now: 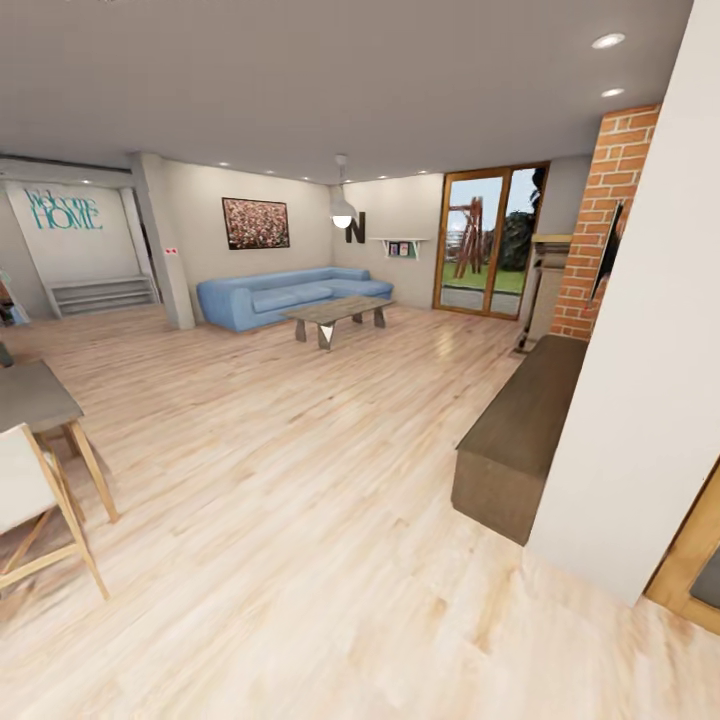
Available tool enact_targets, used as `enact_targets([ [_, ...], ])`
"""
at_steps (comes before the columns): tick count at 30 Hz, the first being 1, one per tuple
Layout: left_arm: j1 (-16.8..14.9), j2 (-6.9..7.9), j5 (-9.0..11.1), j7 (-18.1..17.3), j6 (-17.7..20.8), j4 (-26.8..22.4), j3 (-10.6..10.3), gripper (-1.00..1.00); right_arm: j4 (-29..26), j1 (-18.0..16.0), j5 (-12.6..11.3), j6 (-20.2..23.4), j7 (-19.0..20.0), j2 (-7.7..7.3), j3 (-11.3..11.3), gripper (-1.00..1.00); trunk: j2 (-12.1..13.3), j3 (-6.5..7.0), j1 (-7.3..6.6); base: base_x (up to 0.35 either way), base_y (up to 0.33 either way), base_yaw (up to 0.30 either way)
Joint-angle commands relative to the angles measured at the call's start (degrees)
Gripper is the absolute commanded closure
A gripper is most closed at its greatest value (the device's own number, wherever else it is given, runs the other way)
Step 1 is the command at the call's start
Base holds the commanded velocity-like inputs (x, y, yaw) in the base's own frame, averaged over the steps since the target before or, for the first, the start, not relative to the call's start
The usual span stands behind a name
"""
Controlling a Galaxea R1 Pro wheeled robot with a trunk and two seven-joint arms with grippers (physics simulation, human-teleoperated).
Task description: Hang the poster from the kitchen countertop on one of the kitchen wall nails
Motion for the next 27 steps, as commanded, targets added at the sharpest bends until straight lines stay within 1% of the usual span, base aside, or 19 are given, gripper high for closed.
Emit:
enact_targets([
  [1,0.02,-0.03,-0.21,-0.01,0.03,-0.12,0.08,-1.00,0.04,-0.03,0.06,-0.17,0.01,-0.02,0.08,-1.00,-0.03,-0.05,0.00,0.000,-0.210,0.056],
  [5,0.02,-0.03,-0.21,0.04,0.04,-0.12,0.08,-1.00,0.04,-0.03,0.06,-0.20,-0.01,0.01,0.07,-1.00,-0.03,-0.05,0.00,0.000,-0.255,0.082],
  [10,0.02,-0.04,-0.21,0.07,0.03,-0.12,0.08,-1.00,0.04,-0.04,0.05,-0.24,-0.10,0.03,0.07,-1.00,-0.03,-0.05,0.00,0.000,-0.222,0.219],
  [16,0.02,-0.03,-0.21,0.08,0.03,-0.12,0.08,-1.00,0.04,-0.03,0.10,-0.24,-0.17,0.03,0.09,-1.00,-0.03,-0.05,0.00,0.000,-0.057,0.278],
  [27,0.02,0.03,-0.21,0.08,0.03,-0.13,0.08,-1.00,0.04,-0.05,0.14,-0.24,-0.19,0.03,0.16,-1.00,-0.03,-0.05,0.00,0.000,-0.007,0.289],
])
